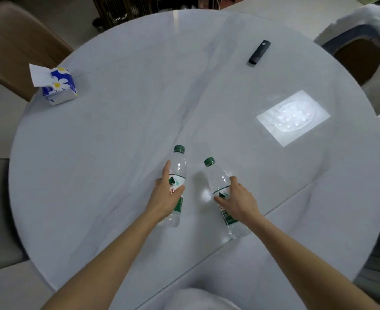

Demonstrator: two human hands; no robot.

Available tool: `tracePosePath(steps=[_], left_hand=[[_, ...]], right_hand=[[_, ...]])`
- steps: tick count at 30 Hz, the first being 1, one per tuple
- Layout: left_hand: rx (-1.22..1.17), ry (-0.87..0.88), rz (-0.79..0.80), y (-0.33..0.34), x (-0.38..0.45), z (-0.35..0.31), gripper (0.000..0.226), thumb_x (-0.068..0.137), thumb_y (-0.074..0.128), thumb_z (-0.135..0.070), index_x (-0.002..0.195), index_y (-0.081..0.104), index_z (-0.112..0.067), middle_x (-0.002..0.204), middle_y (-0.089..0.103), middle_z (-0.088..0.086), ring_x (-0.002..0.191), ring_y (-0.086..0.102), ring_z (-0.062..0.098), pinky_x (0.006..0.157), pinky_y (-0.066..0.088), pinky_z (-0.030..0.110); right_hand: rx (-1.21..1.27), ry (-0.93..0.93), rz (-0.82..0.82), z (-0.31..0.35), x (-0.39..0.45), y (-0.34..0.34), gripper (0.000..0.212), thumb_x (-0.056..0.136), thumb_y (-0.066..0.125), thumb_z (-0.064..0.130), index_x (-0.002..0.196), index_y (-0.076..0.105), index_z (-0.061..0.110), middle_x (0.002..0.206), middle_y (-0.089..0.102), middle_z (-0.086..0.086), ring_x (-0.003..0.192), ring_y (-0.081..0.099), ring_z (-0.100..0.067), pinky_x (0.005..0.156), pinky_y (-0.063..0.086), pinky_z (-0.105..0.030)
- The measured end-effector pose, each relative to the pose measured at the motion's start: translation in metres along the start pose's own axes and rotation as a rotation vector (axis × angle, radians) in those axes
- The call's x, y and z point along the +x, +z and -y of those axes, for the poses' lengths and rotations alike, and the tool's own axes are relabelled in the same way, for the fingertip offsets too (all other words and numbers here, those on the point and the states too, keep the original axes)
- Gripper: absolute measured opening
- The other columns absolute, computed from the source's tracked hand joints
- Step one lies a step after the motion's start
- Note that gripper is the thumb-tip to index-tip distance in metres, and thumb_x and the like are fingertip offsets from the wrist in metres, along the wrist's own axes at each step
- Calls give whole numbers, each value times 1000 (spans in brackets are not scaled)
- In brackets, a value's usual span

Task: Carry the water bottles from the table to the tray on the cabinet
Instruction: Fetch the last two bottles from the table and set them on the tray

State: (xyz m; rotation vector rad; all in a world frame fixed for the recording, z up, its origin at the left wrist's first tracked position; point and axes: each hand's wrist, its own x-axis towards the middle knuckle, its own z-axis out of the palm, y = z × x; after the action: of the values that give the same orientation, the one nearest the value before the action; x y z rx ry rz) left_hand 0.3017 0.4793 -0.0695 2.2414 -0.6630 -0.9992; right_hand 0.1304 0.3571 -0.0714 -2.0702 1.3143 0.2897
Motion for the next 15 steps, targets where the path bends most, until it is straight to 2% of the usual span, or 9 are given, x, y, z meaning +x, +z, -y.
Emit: tracePosePath(steps=[2,4,7,11,15], left_hand=[[-43,86,62,-4,-24,-7,83,92,61,-27,148,4,-49,143,42,9,115,56,27,99,48,46],[-77,165,127,-5,-48,-16,82,92,61,-24,147,7,-51,144,42,4,116,56,23,98,48,40],[-154,243,230,9,-87,-26,81,94,60,-18,150,9,-45,144,37,-2,111,55,17,91,46,31],[-221,291,380,46,-140,-26,77,95,57,-16,151,10,-40,150,33,1,115,54,22,96,49,41],[-194,337,578,98,-202,-33,75,95,57,-15,150,12,-40,149,36,4,117,56,30,97,50,52]], right_hand=[[91,9,-29,-16,-27,-6,57,85,63,44,124,35,13,103,59,-10,90,59,-32,67,40,-34],[201,23,-73,-29,-58,-12,55,86,65,40,124,37,12,98,58,-6,85,57,-27,68,41,-33],[335,80,-156,-53,-111,-14,55,87,65,40,126,37,13,100,59,-4,88,56,-24,72,44,-33],[521,217,-274,-96,-196,4,56,86,65,42,126,36,16,103,59,-3,95,63,-26,83,54,-46],[666,392,-404,-149,-290,26,53,84,67,43,122,37,20,108,61,-4,96,65,-25,86,55,-48]])
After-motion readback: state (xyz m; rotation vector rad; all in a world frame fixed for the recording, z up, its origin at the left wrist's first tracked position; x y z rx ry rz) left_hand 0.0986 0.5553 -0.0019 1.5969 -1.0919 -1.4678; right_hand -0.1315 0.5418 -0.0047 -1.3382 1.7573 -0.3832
